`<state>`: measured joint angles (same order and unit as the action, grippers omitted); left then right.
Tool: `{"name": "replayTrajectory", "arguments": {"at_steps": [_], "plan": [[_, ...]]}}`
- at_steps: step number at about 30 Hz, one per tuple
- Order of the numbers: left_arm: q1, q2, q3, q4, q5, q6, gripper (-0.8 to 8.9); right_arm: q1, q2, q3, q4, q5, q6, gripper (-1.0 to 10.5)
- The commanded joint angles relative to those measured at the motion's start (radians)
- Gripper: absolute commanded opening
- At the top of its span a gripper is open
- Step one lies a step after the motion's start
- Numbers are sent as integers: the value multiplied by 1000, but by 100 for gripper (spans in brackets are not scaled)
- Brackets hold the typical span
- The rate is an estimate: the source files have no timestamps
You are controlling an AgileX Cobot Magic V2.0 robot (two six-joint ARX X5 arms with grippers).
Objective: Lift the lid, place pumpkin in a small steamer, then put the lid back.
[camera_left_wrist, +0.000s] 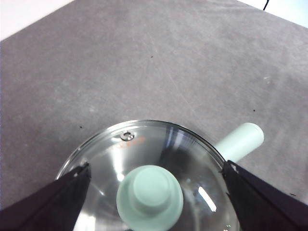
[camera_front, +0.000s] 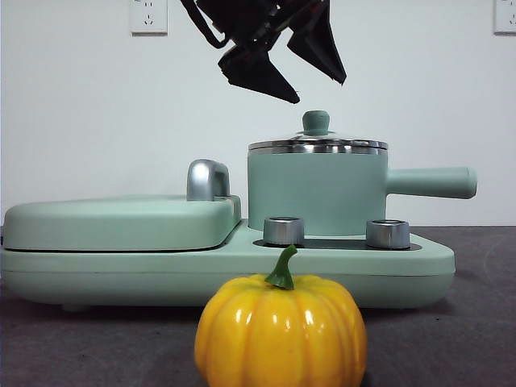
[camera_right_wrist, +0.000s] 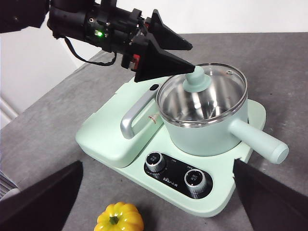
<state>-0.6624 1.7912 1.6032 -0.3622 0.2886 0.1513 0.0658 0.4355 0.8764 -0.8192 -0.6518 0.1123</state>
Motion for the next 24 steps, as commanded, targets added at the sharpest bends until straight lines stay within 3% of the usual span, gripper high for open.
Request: {"name": "replayTrajectory", "arguments": {"at_steps": [1,12,17,24], "plan": [[-12,32,25,21,-4,20,433,4,6,16,10,-3,11,497],[-12,87,25,45,-4,29,427,4,6,16,3,-3,11,497],[-13,87,25,36,-4,47,345,4,6,16,3,-3,11,497],[-15,91,25,12,-4,74,327,4,6,16,3,-3,12,496]]}}
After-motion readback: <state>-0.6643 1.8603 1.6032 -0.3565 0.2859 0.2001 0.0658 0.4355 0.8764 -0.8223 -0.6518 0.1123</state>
